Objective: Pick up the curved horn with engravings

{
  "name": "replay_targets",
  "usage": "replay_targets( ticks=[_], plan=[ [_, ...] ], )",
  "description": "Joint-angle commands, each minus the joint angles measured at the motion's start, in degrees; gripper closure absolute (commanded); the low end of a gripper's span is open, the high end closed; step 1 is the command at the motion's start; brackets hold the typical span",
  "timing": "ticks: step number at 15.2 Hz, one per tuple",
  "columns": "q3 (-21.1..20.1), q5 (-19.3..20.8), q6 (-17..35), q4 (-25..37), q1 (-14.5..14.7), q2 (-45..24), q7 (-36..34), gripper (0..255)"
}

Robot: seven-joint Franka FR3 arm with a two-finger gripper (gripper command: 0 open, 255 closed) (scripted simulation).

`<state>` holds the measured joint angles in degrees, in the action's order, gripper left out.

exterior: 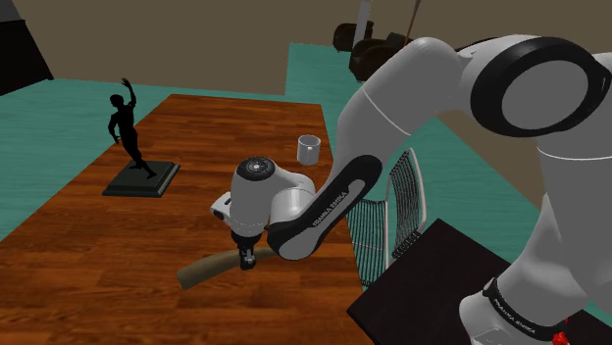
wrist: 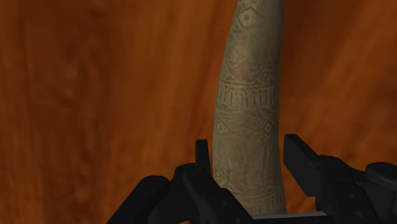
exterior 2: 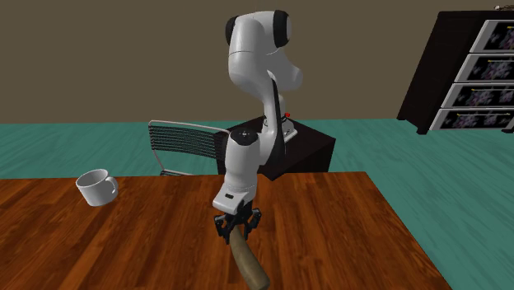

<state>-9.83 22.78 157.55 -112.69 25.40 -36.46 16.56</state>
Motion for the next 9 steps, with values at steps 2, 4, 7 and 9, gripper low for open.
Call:
replay_targets(
  ticks=[2,4,7,9],
  plan=[
    [-0.6,-0.5,-0.9,-0.4,-0.4,1.2,0.5,255],
    [-1.1,-1.0,-1.9,-0.7,-0.8,2.5,0.9,255],
    [-2.0,-1.8,-3.4,-1.1,-1.5,4.4,1.6,255],
    [-2.5,-2.4,-4.4,-1.4,-1.9,5.7,2.1,255]
  ],
)
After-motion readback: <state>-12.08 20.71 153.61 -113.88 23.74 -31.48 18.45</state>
